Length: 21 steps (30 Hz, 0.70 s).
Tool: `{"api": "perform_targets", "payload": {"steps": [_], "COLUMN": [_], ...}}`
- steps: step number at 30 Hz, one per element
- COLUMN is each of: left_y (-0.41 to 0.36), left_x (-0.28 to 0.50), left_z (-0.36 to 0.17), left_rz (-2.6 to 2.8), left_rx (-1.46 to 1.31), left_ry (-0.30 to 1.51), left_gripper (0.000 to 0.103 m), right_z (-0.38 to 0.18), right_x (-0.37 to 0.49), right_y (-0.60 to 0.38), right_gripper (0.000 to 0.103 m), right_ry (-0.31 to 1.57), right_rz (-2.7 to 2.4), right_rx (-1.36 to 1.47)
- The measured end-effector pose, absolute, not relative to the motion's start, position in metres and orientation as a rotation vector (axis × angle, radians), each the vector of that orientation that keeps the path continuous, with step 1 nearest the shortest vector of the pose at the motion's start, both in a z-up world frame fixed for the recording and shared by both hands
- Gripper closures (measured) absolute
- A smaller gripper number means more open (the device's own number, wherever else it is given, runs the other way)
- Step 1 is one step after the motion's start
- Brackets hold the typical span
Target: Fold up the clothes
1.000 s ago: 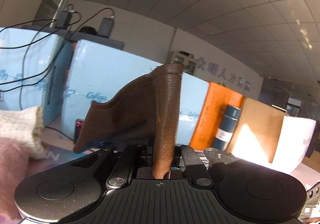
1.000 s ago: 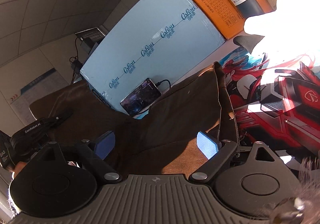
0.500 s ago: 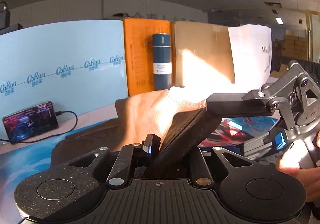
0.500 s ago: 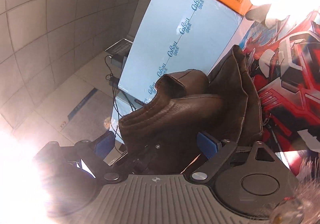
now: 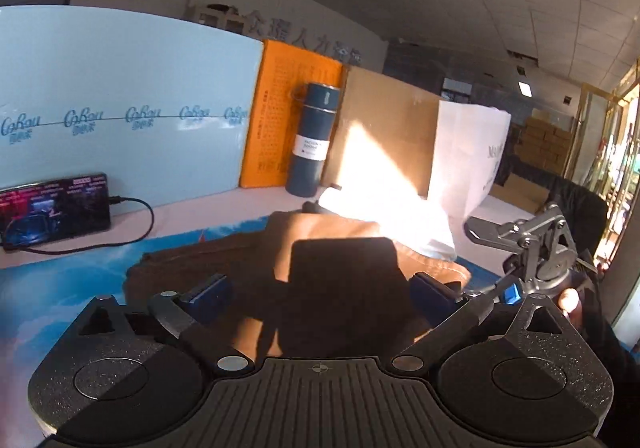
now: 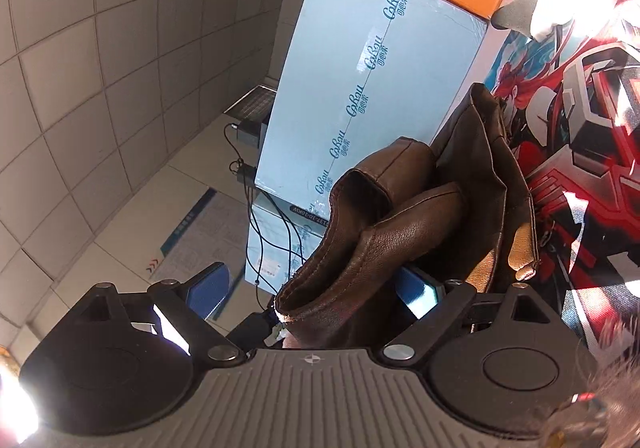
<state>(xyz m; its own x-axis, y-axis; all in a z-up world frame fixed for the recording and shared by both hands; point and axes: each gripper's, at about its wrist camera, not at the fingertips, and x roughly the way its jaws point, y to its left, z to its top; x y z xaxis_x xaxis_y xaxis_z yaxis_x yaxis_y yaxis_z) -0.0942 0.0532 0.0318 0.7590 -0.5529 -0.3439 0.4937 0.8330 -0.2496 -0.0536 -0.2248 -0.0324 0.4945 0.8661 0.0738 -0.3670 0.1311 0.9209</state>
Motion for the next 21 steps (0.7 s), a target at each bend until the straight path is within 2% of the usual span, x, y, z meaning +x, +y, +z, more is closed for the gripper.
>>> {"api": "perform_targets", "payload": {"steps": [4, 7, 14, 16, 17, 18, 19, 20, 21], "left_y": [0.083, 0.084, 0.062, 0.063, 0.063, 0.064, 0.064, 0.064, 0.064], "left_x": [-0.069, -0.059, -0.067, -0.069, -0.069, -0.069, -0.069, -0.069, -0.069], "left_z": [0.008, -0.009, -0.014, -0.013, -0.014, -0.014, -0.014, -0.014, -0.014], "left_rz": [-0.497, -0.423, -0.396, -0.398, -0.399, -0.400, -0.400, -0.400, -0.400], "left_rx": [-0.316, -0.298, -0.121, -0.121, -0.126, -0.130, -0.131, -0.132, -0.132], "left_ry": [0.494, 0.588, 0.586, 0.583, 0.584, 0.585, 0.586, 0.587, 0.587], "left_gripper": [0.004, 0.004, 0.004, 0.004, 0.004, 0.004, 0.004, 0.004, 0.004], "right_z": [-0.032, -0.037, -0.021, -0.014, -0.009, -0.003, 0.003, 0.009, 0.016], "right_x": [-0.042, -0.030, -0.006, -0.006, -0.008, -0.009, -0.012, -0.015, -0.019], "right_y": [-0.222, -0.216, -0.195, -0.190, -0.186, -0.182, -0.176, -0.170, -0.163], "right_gripper": [0.010, 0.010, 0.010, 0.017, 0.027, 0.044, 0.054, 0.071, 0.082], "right_ry": [0.606, 0.675, 0.766, 0.774, 0.768, 0.766, 0.766, 0.764, 0.756], "right_rz": [0.927, 0.889, 0.777, 0.734, 0.722, 0.701, 0.669, 0.636, 0.599], "right_rx": [1.155, 1.240, 1.201, 1.143, 1.104, 1.047, 0.970, 0.894, 0.816]}}
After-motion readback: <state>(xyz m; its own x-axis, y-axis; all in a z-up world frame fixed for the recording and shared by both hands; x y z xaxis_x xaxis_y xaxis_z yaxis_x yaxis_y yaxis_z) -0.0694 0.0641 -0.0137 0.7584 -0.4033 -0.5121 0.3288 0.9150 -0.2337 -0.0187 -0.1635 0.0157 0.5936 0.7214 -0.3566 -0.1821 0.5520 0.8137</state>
